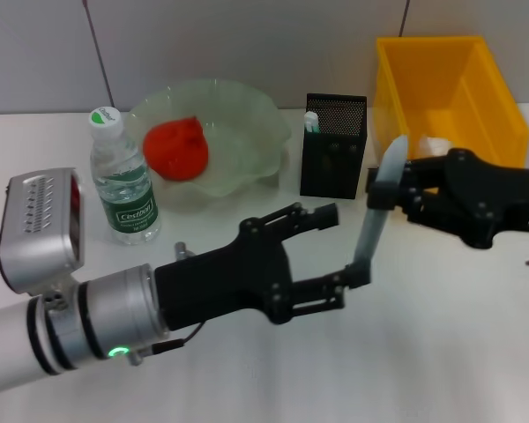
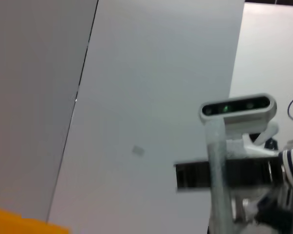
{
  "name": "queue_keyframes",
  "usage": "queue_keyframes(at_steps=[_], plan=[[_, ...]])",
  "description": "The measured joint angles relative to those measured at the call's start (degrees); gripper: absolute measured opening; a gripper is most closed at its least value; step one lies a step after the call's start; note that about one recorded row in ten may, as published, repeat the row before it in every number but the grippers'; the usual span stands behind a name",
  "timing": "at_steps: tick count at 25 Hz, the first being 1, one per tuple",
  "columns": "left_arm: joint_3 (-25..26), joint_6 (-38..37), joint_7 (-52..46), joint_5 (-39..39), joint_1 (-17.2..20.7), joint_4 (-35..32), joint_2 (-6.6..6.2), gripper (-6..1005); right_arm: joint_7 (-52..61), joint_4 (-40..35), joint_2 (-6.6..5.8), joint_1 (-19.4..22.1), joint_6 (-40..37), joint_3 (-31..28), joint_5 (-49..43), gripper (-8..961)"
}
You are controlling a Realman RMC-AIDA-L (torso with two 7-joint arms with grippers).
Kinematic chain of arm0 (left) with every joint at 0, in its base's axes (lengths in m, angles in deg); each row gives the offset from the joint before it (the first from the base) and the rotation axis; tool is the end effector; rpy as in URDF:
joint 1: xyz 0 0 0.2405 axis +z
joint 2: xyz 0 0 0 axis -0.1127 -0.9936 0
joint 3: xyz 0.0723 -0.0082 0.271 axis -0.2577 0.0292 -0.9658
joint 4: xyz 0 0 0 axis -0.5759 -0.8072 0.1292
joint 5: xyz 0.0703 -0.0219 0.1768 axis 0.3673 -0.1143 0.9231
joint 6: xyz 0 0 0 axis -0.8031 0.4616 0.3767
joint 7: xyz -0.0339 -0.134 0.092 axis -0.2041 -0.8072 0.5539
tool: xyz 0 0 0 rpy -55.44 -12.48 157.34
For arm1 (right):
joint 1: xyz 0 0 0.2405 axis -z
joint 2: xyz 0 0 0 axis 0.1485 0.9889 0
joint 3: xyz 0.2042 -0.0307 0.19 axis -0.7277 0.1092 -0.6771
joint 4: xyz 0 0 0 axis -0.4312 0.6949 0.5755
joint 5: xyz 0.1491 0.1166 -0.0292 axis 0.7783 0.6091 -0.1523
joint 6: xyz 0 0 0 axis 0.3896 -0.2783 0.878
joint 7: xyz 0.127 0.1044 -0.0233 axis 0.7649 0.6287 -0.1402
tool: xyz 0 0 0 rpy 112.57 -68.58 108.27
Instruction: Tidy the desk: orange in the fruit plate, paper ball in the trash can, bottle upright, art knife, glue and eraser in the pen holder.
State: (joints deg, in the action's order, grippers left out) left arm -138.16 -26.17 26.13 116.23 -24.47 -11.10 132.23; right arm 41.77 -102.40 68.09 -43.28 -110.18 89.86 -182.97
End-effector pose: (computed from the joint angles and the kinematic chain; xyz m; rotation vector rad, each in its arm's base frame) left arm -0.1885 0.2984 -0.0903 -2.6698 -0.3766 -1.2948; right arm 0.1977 0.3265 0.0170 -2.8286 0.4751 1.2176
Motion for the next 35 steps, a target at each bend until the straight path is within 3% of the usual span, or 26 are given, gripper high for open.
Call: queue_keyframes(at_steps=[1,2,7,10,16,23,32,35], plan=[[0.00,0.00,0.00,0.00,0.00,0.00,0.00,719,0.24,-0.18,-0.28,0.04,0.07,-0.76,0.00,145],[0.47,-0.03,0.65,1.73,0.29,1.73,-1.29,760,0.42,-0.36,-0.55,0.06,0.20,-1.49,0.01,145],[1.01,0.35,3.90,2.63,2.33,2.74,-2.07,806,0.44,-0.54,-1.93,-0.60,5.15,-8.56,0.13,145],[1.87,0.68,5.18,2.66,3.08,3.28,-2.19,815,0.43,-0.87,-2.01,-1.49,9.67,-11.63,0.85,146],[4.48,2.12,6.73,2.63,3.33,5.77,-2.26,814,0.92,-0.97,-1.73,-4.88,22.35,-11.56,3.16,146],[5.04,2.44,6.80,2.63,3.56,5.89,-2.60,814,0.96,-0.43,0.16,-8.71,37.02,-4.34,3.04,144],[5.25,3.08,6.60,2.38,3.59,5.90,-2.98,815,0.82,0.20,3.53,-10.89,51.50,5.34,3.42,140],[5.30,3.12,6.43,2.34,3.51,5.90,-3.08,815,0.23,1.57,3.65,-11.31,53.64,6.19,4.14,140]])
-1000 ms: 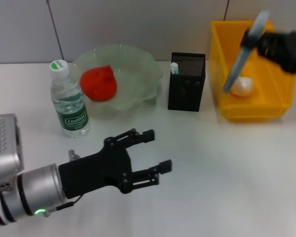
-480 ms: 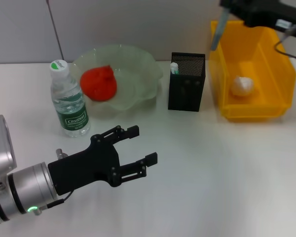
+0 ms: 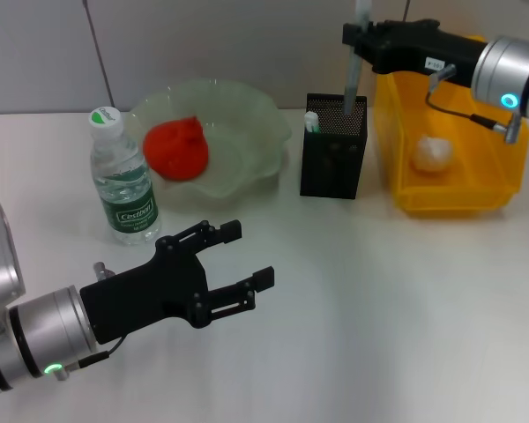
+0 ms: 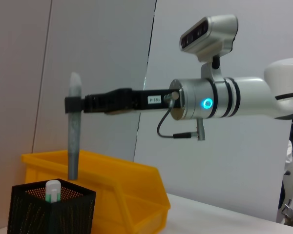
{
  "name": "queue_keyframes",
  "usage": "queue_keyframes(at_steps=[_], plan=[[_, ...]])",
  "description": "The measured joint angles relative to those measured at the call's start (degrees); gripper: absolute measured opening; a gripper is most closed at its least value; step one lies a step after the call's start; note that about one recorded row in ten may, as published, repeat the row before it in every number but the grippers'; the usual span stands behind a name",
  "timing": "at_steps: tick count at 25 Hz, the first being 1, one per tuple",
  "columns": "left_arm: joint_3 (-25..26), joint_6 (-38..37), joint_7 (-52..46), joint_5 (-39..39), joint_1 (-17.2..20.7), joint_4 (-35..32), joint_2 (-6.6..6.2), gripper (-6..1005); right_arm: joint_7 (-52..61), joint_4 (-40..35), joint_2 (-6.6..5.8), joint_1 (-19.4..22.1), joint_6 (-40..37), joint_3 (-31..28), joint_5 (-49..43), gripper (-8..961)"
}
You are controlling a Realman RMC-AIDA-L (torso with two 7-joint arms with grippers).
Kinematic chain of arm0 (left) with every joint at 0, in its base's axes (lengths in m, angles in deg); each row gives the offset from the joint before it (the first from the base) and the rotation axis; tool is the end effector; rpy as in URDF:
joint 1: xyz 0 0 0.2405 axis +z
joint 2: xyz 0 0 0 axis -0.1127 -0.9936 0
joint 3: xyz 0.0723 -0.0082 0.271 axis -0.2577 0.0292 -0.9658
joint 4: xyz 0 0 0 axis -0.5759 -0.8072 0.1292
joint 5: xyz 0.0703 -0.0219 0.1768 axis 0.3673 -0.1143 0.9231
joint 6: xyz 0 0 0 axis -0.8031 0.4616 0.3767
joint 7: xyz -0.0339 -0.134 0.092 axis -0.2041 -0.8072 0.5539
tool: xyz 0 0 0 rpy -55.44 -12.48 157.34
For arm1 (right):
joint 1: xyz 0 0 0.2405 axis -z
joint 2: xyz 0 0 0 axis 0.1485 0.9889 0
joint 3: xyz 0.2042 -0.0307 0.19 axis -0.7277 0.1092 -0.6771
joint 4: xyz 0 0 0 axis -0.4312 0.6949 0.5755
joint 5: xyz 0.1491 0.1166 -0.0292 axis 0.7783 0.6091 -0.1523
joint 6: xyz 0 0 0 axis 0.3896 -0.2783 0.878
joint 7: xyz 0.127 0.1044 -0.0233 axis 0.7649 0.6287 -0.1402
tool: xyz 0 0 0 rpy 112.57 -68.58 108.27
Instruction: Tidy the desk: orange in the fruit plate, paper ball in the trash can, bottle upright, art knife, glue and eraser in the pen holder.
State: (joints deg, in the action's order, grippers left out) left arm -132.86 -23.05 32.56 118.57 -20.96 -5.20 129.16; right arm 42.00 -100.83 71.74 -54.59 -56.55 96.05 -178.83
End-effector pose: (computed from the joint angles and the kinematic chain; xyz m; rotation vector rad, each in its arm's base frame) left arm -0.2540 0.3036 -0.0714 -2.5575 -0.4173 -1.0298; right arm 0.1794 0.4735 -0.0072 -2.2600 0.6307 0.7719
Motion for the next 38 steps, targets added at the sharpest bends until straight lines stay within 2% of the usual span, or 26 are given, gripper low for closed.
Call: queue_keyframes(at_steps=[6,12,25,31,32,34,35,36,37,38], plan=[[0.00,0.10,-0.34,-0.06,-0.14,0.00,-0.43,815,-5.03,5.51,0.07,-1.57,4.12,0.39,4.05,141],[-0.01,0.11,-0.44,0.05,-0.33,0.00,-0.87,815,-6.41,8.60,0.08,-3.10,7.74,0.40,4.99,198],[-0.05,0.48,-1.11,0.29,-0.52,0.08,-1.19,814,-6.44,9.77,0.22,-3.09,8.70,0.33,5.10,320],[-0.04,0.64,-1.11,0.29,-0.52,0.09,-1.20,815,-6.47,9.67,0.34,-2.08,8.57,0.05,11.49,551],[-0.04,0.62,-1.13,0.28,-0.49,0.09,-1.20,815,-6.41,9.49,0.24,-0.53,4.35,-0.01,15.51,579],[-0.04,0.62,-1.13,0.28,-0.49,0.09,-1.20,815,-6.29,9.43,0.14,0.42,1.62,-0.16,17.13,634],[-0.04,0.62,-1.13,0.28,-0.49,0.09,-1.20,815,-6.00,9.10,-0.09,3.43,-8.17,-0.35,20.66,661],[-0.05,-0.39,-1.93,0.28,-0.15,-0.44,-1.47,815,-6.00,9.10,-0.09,3.43,-8.17,-0.35,20.66,672],[-0.10,-1.89,-2.99,0.30,-0.01,-0.64,-1.88,815,-5.44,8.15,-0.16,6.97,-18.28,-0.36,22.41,683],[-0.10,-1.89,-2.99,0.30,-0.01,-0.64,-1.88,815,-5.44,8.15,-0.16,6.97,-18.28,-0.36,22.41,694]])
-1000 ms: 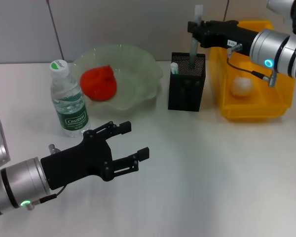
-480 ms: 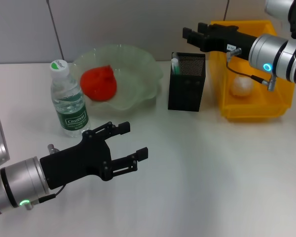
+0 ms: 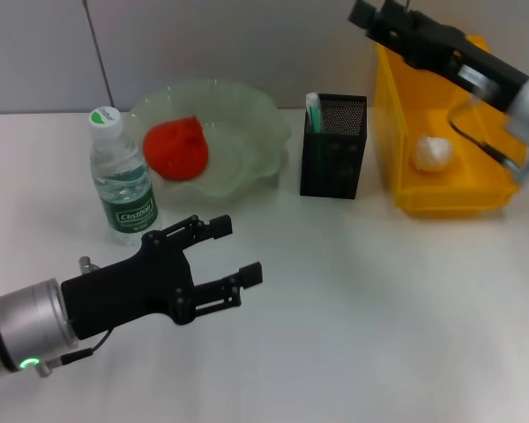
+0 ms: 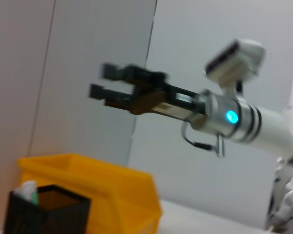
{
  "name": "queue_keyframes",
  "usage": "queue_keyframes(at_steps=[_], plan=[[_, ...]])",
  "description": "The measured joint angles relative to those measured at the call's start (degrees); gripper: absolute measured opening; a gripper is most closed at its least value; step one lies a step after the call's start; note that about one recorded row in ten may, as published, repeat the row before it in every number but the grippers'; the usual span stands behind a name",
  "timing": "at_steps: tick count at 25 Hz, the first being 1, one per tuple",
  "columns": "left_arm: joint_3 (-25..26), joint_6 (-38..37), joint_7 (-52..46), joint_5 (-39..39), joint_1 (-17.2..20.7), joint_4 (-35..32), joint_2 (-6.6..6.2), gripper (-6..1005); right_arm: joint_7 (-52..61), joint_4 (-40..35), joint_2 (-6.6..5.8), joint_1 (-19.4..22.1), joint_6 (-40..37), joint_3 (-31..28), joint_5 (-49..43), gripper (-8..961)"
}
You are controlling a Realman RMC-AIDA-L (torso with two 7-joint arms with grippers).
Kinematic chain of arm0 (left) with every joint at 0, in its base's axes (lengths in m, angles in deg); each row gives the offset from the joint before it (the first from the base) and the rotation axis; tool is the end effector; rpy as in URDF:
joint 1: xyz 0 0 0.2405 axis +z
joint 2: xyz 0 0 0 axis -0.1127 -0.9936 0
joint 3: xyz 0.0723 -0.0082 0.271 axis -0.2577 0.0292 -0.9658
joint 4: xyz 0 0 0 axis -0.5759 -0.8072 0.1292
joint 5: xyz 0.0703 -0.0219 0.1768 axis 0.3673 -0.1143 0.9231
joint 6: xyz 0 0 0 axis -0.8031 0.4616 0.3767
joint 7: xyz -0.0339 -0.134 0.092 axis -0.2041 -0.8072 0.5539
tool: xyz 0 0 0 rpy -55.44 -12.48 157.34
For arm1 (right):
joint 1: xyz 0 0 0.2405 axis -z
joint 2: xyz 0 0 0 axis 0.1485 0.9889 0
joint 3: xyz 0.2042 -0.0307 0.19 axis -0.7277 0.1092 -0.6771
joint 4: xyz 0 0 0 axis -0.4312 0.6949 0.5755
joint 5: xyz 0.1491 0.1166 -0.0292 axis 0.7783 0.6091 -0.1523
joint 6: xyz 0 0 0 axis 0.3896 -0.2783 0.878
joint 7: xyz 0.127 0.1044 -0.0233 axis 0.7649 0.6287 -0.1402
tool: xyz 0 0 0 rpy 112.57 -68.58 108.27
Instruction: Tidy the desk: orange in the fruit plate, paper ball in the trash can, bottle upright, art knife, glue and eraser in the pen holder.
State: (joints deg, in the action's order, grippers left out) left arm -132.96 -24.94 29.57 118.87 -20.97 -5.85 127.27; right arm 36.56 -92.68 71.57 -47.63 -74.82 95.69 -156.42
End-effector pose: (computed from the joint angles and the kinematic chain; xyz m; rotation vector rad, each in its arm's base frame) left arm -0.2562 0.3051 -0.0578 -2.5738 -0.4386 -1.0527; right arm 0.1902 0.4244 0.0055 -2.1570 0.7611 1.3049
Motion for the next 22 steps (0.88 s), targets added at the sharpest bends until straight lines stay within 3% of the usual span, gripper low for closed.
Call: queue_keyframes(at_steps=[2,3,7,15,22], plan=[[-0.33,-4.71,-2.42,0.86,-0.11,-0.03,-1.15,815,0.90,-1.33,-0.21,4.04,-10.93,0.52,0.20,716],[-0.33,-4.71,-2.42,0.86,-0.11,-0.03,-1.15,815,1.32,-1.76,-0.46,5.73,-15.52,0.96,-0.47,728],[-0.02,-12.31,-6.34,7.61,-0.46,-0.12,-2.58,815,1.91,-1.95,-1.96,10.41,-26.94,2.01,-8.07,772],[-0.02,-12.49,-6.57,13.08,-0.14,0.96,-2.86,815,-8.03,-1.72,-1.73,13.10,-27.76,1.92,-29.12,783],[0.06,-11.21,-2.97,13.25,0.20,2.99,-2.70,815,-13.45,-1.35,-0.95,13.12,-24.01,2.72,-33.73,783]])
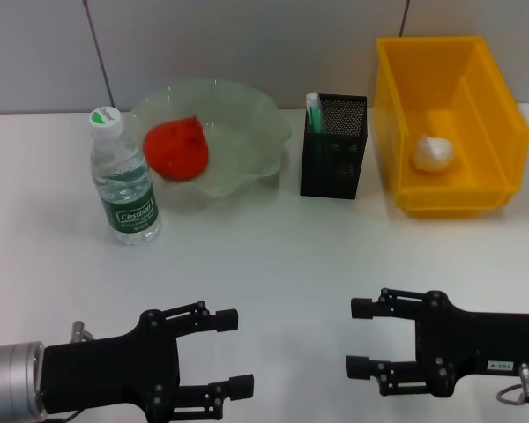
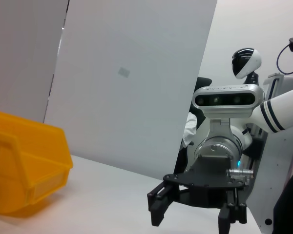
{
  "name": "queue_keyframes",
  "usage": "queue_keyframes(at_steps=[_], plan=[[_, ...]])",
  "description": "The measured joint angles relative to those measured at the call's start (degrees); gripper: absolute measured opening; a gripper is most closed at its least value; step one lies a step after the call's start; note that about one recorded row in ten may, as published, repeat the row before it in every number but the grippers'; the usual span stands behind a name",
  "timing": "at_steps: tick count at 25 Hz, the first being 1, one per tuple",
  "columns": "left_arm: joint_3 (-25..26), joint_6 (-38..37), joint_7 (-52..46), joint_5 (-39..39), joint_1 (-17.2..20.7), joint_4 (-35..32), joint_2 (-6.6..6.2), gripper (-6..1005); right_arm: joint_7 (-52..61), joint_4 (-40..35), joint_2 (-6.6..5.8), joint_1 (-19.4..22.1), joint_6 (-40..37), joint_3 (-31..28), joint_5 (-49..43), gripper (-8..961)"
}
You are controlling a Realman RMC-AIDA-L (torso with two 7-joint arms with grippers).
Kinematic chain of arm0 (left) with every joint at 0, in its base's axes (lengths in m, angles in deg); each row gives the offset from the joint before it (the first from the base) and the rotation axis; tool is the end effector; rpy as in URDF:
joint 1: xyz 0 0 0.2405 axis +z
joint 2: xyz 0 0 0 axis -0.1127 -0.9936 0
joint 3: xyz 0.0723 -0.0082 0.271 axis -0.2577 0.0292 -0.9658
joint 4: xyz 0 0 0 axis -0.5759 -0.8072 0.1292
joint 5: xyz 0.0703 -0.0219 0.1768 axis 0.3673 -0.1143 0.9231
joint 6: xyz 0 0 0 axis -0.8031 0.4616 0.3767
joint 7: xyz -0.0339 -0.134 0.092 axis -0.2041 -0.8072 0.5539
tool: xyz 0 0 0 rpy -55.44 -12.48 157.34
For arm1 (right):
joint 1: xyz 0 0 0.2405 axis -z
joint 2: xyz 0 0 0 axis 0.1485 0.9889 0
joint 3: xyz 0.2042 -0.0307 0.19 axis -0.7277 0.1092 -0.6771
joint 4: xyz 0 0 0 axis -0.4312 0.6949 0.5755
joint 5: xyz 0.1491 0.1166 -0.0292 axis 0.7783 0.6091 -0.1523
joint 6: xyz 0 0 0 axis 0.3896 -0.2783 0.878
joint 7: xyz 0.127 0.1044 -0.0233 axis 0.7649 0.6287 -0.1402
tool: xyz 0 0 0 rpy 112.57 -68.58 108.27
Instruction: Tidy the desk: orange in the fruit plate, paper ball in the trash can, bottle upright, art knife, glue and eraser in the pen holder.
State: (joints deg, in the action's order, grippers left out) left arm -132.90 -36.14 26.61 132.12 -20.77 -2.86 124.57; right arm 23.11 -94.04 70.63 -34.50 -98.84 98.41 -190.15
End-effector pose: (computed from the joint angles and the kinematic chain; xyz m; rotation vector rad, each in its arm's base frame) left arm -0.2702 0.2593 -0.0513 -2.8589 -0.4400 -1.0460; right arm 0.2659 0.2743 -0.0549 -2.8755 0.5077 0.8946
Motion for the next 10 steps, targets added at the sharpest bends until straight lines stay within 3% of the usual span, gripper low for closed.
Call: queue_keyframes(at_steps=[10], plan=[[0.01,0.71,-0.15,0.14,-0.59,-0.11,0.19,815,-0.25,0.09,0.02,-0.38,0.36,0.00,-0.74,783]])
